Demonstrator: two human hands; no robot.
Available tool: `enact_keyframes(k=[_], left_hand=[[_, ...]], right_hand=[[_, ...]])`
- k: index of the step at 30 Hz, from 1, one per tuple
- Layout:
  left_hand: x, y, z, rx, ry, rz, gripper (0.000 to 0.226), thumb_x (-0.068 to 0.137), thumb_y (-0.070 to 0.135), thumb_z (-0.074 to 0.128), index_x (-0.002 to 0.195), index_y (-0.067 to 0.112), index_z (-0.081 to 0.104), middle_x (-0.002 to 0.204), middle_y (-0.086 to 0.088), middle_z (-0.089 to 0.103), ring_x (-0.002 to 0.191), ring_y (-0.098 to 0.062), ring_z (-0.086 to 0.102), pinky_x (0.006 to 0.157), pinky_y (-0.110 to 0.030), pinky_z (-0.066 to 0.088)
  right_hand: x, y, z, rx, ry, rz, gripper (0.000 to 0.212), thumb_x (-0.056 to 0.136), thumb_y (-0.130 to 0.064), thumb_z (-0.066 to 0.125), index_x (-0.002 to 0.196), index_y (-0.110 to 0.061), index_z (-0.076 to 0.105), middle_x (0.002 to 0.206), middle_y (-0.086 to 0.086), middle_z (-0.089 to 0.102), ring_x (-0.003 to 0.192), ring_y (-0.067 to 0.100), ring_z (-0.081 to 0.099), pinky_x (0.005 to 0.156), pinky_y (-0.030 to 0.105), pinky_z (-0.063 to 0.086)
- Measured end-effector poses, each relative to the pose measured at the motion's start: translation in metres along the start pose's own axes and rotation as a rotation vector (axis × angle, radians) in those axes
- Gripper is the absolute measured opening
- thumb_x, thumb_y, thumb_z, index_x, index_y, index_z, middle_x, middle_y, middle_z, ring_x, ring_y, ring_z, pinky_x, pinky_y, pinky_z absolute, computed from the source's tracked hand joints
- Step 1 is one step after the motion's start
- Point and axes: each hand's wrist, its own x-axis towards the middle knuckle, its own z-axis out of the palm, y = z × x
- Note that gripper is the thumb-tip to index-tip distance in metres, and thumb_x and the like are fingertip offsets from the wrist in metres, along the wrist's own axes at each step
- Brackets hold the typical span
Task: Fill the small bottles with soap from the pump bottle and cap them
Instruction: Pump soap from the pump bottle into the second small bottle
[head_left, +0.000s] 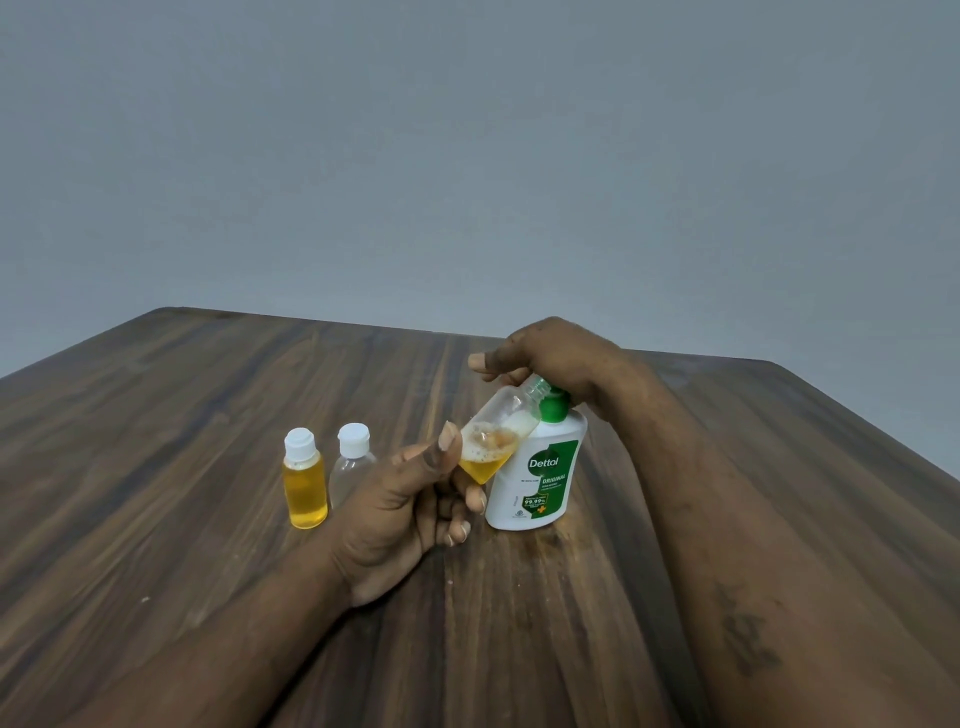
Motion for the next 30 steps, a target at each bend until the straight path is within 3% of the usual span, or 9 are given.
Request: enact_keyframes(k=[4, 7, 11, 13, 17, 22, 26, 30], left_hand=[[0.0008, -0.0004, 0.0000, 0.002, 0.001, 0.002, 0.056, 0.063, 0.069, 0.085, 0.080, 0.018, 0.074, 0.077, -0.010, 0.064, 0.059, -0.017, 0.054, 0.053, -0.025, 0.048], [0.0012, -0.0007, 0.0009, 0.010, -0.013, 0.007, 0.055, 0.063, 0.070, 0.085, 0.080, 0.018, 0.075, 0.078, -0.010, 0.064, 0.060, -0.017, 0.053, 0.053, -0.025, 0.047], [-0.0001, 0.0006, 0.0015, 0.008, -0.021, 0.019, 0.055, 0.064, 0.070, 0.085, 0.081, 0.018, 0.075, 0.078, -0.010, 0.064, 0.060, -0.017, 0.054, 0.053, -0.025, 0.048], [-0.0002, 0.0011, 0.0013, 0.008, -0.021, 0.015, 0.054, 0.064, 0.069, 0.085, 0.080, 0.019, 0.075, 0.078, -0.010, 0.065, 0.059, -0.017, 0.054, 0.053, -0.025, 0.047], [-0.0008, 0.0013, 0.0004, 0.013, -0.014, 0.001, 0.052, 0.062, 0.070, 0.086, 0.078, 0.021, 0.075, 0.074, -0.009, 0.065, 0.057, -0.016, 0.054, 0.052, -0.024, 0.046], [0.0007, 0.0018, 0.0009, 0.003, -0.012, 0.004, 0.053, 0.063, 0.069, 0.086, 0.078, 0.020, 0.075, 0.077, -0.009, 0.065, 0.059, -0.016, 0.055, 0.053, -0.024, 0.048], [0.0009, 0.0009, 0.0004, -0.004, -0.023, 0.012, 0.053, 0.065, 0.068, 0.085, 0.081, 0.018, 0.075, 0.078, -0.009, 0.065, 0.060, -0.016, 0.055, 0.054, -0.025, 0.049], [0.0004, 0.0011, -0.0003, 0.002, -0.020, 0.012, 0.052, 0.063, 0.069, 0.085, 0.079, 0.020, 0.075, 0.077, -0.009, 0.065, 0.060, -0.016, 0.055, 0.053, -0.024, 0.049]], right_hand=[[-0.0006, -0.0015, -0.0025, 0.016, 0.005, -0.042, 0.034, 0.089, -0.048, 0.077, 0.091, -0.014, 0.078, 0.081, -0.006, 0.068, 0.075, 0.015, 0.061, 0.070, 0.033, 0.048], [-0.0028, -0.0062, -0.0024, -0.060, 0.090, -0.126, 0.044, 0.091, -0.050, 0.073, 0.092, -0.006, 0.076, 0.089, 0.001, 0.077, 0.090, 0.023, 0.070, 0.089, 0.043, 0.056], [-0.0033, -0.0065, -0.0042, 0.003, 0.194, -0.178, 0.033, 0.088, -0.047, 0.079, 0.087, -0.015, 0.073, 0.081, -0.004, 0.077, 0.081, 0.011, 0.069, 0.075, 0.032, 0.054], [-0.0014, -0.0039, -0.0031, -0.010, 0.130, -0.152, 0.030, 0.087, -0.045, 0.080, 0.081, -0.016, 0.072, 0.080, -0.004, 0.077, 0.080, 0.013, 0.068, 0.078, 0.034, 0.054], [0.0007, 0.0008, 0.0001, -0.001, 0.000, -0.027, 0.027, 0.089, -0.037, 0.080, 0.072, -0.018, 0.070, 0.076, -0.005, 0.067, 0.068, 0.013, 0.059, 0.067, 0.030, 0.043], [-0.0008, -0.0025, -0.0023, 0.011, 0.050, -0.119, 0.034, 0.087, -0.045, 0.080, 0.078, -0.013, 0.073, 0.087, 0.003, 0.079, 0.085, 0.023, 0.070, 0.091, 0.046, 0.054], [-0.0022, -0.0058, -0.0044, -0.005, 0.138, -0.169, 0.033, 0.087, -0.048, 0.079, 0.082, -0.016, 0.073, 0.079, -0.005, 0.078, 0.081, 0.011, 0.069, 0.079, 0.035, 0.054], [-0.0024, -0.0055, -0.0027, -0.021, 0.064, -0.128, 0.032, 0.089, -0.045, 0.078, 0.079, -0.016, 0.072, 0.081, -0.003, 0.075, 0.079, 0.015, 0.066, 0.079, 0.036, 0.052]])
